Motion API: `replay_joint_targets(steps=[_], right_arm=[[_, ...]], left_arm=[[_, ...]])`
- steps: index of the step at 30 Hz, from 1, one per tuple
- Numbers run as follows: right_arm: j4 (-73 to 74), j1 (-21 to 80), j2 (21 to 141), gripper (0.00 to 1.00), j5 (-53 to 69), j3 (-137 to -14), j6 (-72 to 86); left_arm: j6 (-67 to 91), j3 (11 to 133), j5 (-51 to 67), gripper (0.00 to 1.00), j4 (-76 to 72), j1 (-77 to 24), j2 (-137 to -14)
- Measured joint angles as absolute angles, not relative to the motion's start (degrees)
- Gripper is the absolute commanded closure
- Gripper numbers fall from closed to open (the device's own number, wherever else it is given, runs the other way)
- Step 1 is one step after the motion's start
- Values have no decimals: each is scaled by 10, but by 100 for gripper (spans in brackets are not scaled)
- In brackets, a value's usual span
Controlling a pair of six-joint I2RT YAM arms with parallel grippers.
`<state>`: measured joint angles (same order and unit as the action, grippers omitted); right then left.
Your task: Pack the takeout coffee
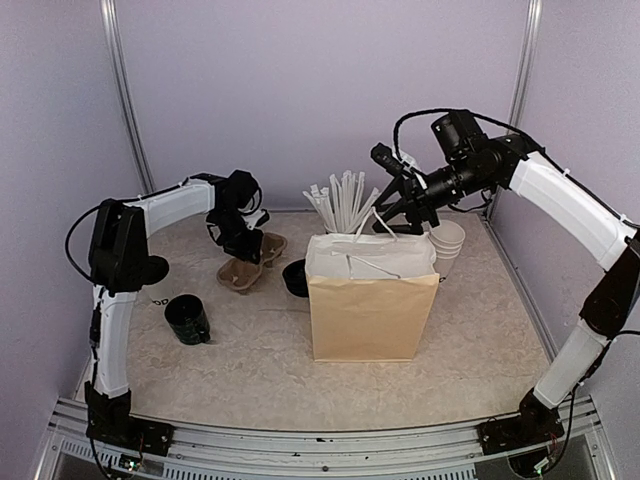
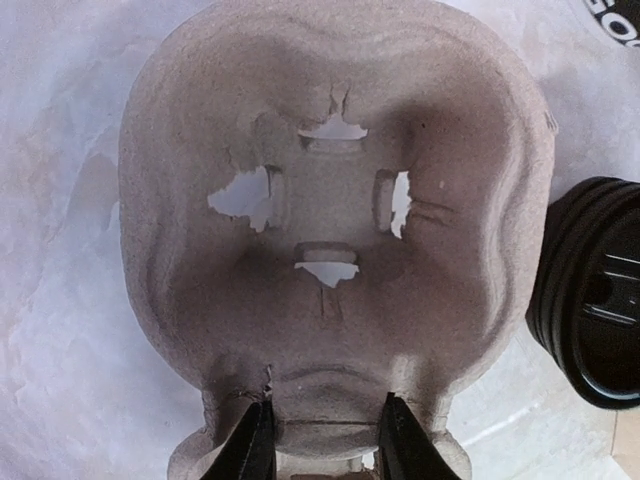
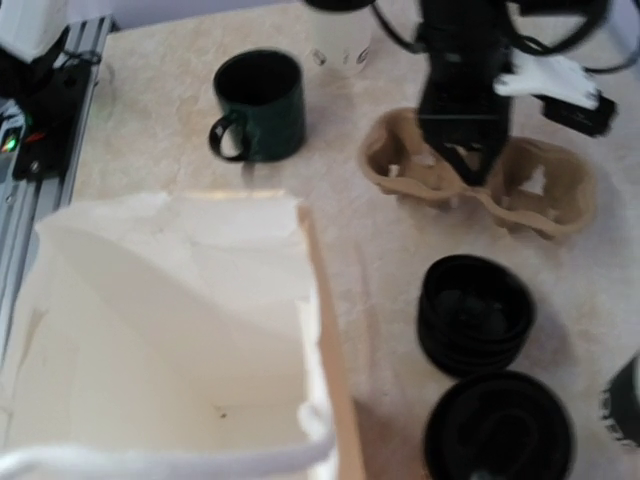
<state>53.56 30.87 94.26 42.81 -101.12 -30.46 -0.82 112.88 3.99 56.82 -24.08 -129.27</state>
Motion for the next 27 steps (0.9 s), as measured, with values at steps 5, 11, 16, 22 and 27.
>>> replay_joint_targets(steps=[5, 11, 16, 22, 27], right_arm=[[555, 285, 935, 30, 428, -1053, -309], [609, 277, 919, 27, 445, -1060, -338], [654, 280, 918, 17, 455, -1048, -373], [661, 307, 917, 19, 402, -993, -374], [641, 314, 931, 49, 369, -999, -347]], left_arm=[[3, 1125, 40, 72, 574, -242, -1204], [8, 1154, 68, 73, 569, -260, -1077], [8, 1185, 98, 70, 539, -315, -1014], [15, 1167, 156, 71, 465, -371, -953], [13, 1138, 193, 71, 396, -404, -926]])
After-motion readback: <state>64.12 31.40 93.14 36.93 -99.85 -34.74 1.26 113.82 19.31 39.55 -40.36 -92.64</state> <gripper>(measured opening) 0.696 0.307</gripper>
